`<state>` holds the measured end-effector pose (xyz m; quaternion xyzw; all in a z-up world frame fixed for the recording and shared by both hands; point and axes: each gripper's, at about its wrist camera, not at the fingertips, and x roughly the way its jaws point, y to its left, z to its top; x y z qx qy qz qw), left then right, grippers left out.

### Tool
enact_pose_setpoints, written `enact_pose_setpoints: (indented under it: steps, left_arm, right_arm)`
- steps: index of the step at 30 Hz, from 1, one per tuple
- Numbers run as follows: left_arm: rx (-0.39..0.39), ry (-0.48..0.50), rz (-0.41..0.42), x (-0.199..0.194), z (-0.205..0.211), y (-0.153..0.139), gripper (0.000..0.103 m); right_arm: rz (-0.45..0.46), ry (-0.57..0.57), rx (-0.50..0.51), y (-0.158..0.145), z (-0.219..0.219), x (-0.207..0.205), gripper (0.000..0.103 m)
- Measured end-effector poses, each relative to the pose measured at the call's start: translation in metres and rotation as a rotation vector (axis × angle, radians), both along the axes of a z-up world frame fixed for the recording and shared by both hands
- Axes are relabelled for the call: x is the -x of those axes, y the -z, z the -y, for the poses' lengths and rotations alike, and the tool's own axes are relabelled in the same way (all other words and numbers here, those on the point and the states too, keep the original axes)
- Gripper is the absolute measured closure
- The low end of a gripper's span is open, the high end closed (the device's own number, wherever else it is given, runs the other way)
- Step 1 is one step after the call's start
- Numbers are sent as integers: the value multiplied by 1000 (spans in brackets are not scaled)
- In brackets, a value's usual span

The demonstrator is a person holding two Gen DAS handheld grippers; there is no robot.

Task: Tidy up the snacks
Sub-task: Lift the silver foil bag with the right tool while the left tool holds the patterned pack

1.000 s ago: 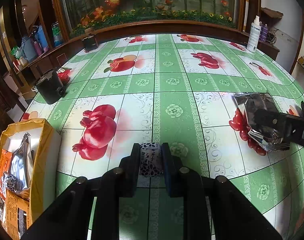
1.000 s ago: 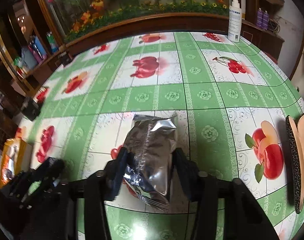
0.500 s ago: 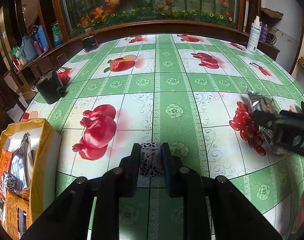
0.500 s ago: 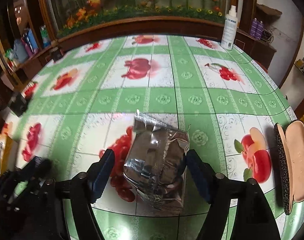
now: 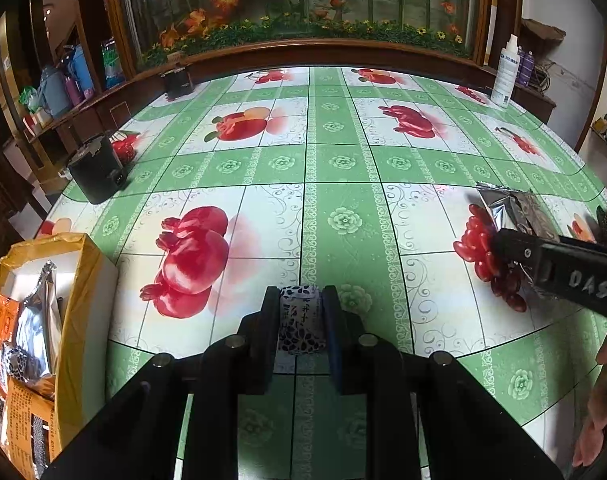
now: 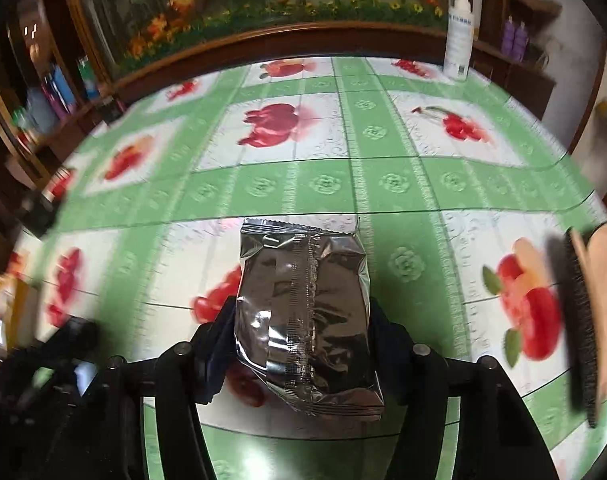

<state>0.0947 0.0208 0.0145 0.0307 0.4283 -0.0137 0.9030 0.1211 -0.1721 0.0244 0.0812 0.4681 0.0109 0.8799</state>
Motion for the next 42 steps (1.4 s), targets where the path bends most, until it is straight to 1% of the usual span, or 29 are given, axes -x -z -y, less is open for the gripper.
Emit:
enact_pose_setpoints:
  steps: [3, 7, 11, 15, 18, 20, 23, 29, 31, 34, 37, 42]
  left_arm:
    - [6, -2, -1, 0, -1, 0, 83]
    - [17, 7, -3, 1, 0, -1, 83]
    - [32, 6, 8, 2, -2, -4, 83]
    - [99, -1, 32, 3, -10, -13, 83]
    - [161, -3, 63, 7, -17, -22, 83]
    - [169, -9, 79, 8, -18, -26, 83]
    - [180, -14, 82, 9, -19, -27, 83]
    - [175, -11, 86, 9, -18, -28, 83]
    - [199, 4, 86, 9, -20, -30, 83]
    - [265, 28, 97, 11, -23, -35, 83]
    - [299, 45, 106, 12, -23, -38, 83]
    - [280, 44, 122, 14, -18, -39, 83]
  right_arm:
    - [32, -6, -13, -9, -1, 4, 39]
    - [81, -49, -46, -19, -12, 10, 38]
    - [109, -83, -34, -24, -24, 14, 38]
    - [123, -96, -49, -26, -29, 16, 38]
    - [131, -101, -40, -27, -33, 18, 38]
    - [138, -104, -40, -29, -34, 19, 38]
    - [145, -111, -41, -32, -35, 20, 38]
    - [152, -136, -40, -34, -44, 22, 38]
    - [158, -146, -42, -35, -46, 23, 38]
    - [166, -149, -45, -37, -48, 25, 38]
    - [171, -145, -48, -39, -46, 25, 38]
    - [184, -140, -52, -43, -44, 27, 38]
